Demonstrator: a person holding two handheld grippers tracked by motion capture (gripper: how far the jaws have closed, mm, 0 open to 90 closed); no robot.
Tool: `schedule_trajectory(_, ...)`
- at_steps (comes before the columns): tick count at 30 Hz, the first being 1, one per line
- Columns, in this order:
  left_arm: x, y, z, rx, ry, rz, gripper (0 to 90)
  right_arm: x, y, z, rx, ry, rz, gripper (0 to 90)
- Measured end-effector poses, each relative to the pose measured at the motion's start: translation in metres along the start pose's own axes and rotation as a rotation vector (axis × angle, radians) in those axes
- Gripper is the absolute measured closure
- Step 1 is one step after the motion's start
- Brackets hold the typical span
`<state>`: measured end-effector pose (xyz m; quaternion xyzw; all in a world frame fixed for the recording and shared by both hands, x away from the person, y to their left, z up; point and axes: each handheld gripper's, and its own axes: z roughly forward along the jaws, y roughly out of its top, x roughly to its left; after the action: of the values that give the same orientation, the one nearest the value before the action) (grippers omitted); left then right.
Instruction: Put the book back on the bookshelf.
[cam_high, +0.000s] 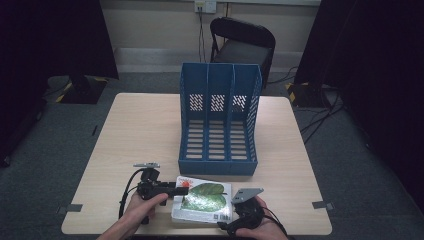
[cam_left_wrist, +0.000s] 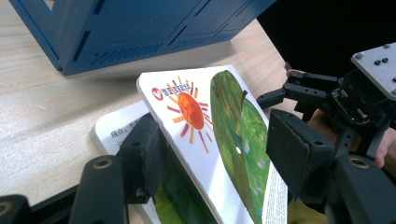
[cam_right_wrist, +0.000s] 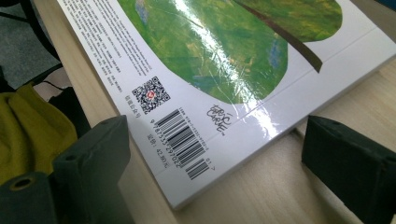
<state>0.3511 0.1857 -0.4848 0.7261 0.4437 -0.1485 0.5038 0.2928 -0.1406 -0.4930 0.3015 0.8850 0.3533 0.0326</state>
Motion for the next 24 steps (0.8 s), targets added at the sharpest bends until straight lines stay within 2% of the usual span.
schedule_trajectory(4, 0.000, -0.001, 0.003, 0.021, -0.012, 0.004, 41.8, -0.001, 0.001, 0.000, -0.002, 0.009, 0.010, 7.4)
schedule_trajectory(7, -0.002, -0.001, 0.006, 0.039, -0.015, 0.023, 43.0, -0.003, 0.002, 0.001, -0.005, 0.019, 0.018, 7.4)
schedule_trajectory(11, -0.005, -0.002, 0.014, 0.085, -0.030, 0.032, 44.9, -0.004, 0.004, 0.002, -0.006, 0.030, 0.022, 7.6)
schedule_trajectory(14, -0.007, -0.002, 0.019, 0.116, -0.039, 0.059, 46.6, -0.003, 0.006, 0.004, -0.014, 0.047, 0.018, 8.5)
schedule_trajectory(17, -0.009, -0.003, 0.023, 0.148, -0.031, 0.077, 46.6, -0.003, 0.007, 0.006, -0.022, 0.057, 0.013, 8.8)
schedule_trajectory(18, -0.009, -0.004, 0.024, 0.154, -0.026, 0.079, 46.5, -0.002, 0.008, 0.007, -0.021, 0.060, 0.013, 8.8)
schedule_trajectory(19, -0.010, -0.004, 0.025, 0.158, -0.038, 0.058, 46.5, -0.002, 0.008, 0.007, -0.021, 0.062, 0.010, 8.8)
schedule_trajectory(20, -0.009, -0.003, 0.025, 0.160, -0.032, 0.076, 46.5, -0.001, 0.008, 0.007, -0.021, 0.063, 0.008, 8.8)
schedule_trajectory(24, -0.011, -0.002, 0.024, 0.163, -0.053, 0.091, 52.9, -0.002, 0.009, 0.008, -0.019, 0.065, 0.004, 8.7)
